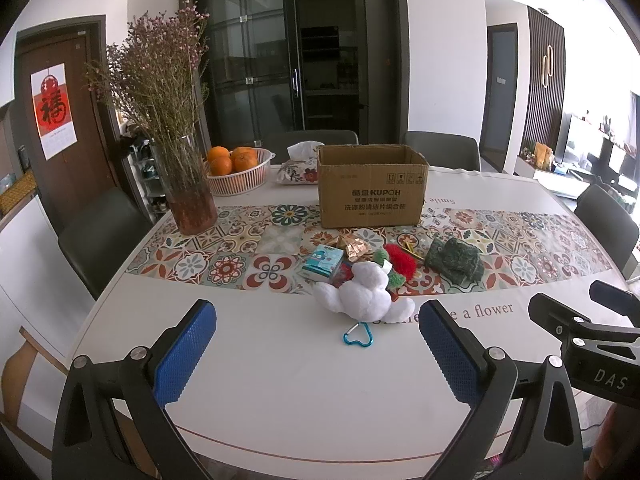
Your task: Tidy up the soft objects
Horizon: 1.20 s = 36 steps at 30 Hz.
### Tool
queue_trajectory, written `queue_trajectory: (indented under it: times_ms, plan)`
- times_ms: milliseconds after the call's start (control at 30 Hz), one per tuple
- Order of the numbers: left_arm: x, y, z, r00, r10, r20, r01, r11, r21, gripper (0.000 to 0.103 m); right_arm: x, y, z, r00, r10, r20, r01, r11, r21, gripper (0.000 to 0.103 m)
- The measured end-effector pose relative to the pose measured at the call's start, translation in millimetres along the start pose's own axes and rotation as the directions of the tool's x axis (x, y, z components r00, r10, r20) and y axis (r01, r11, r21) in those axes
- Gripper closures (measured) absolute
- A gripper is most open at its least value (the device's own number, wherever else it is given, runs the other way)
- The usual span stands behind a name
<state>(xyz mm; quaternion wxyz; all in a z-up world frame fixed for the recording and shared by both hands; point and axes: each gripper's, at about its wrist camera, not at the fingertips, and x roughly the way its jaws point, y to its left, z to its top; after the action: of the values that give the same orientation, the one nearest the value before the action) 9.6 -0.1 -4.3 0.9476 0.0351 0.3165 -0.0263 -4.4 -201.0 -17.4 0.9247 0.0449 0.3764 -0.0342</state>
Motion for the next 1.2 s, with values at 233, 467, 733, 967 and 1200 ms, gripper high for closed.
queue_trajectory:
  times_ms: [233, 467, 733, 967, 1200]
  plan:
    - [0, 0, 0, 1.0, -0.001, 0.001, 0.001, 1.0, -0.001, 0.0, -2, -1, 0, 1.0, 0.0, -0.001, 0.0, 1.0, 0.001, 0.001]
    - [0, 0, 0, 1.0, 0.0, 0.001, 0.0, 1.0, -0.001, 0.0, -3, -1, 0, 1.0, 0.0, -0.001, 0.0, 1.0, 0.001, 0.001]
    - [0, -2, 0, 1.0, -0.003, 0.001, 0.003, 1.0, 0.001, 0.0, -3, 0, 0, 1.0, 0.0, -0.001, 0.0, 1.0, 0.001, 0.001]
    - [4, -2, 2, 1.0, -0.01, -0.009, 0.01, 1.0, 0.005, 0.0, 4, 2, 1, 1.0, 0.001, -0.005, -0.001, 1.0, 0.005, 0.001]
    - [22, 8, 12, 0.999, -0.031, -0.031, 0.031, 0.999, 0.009, 0.0, 14, 8, 5, 1.0, 0.006, -0.027, -0.006, 1.0, 0.017, 0.001]
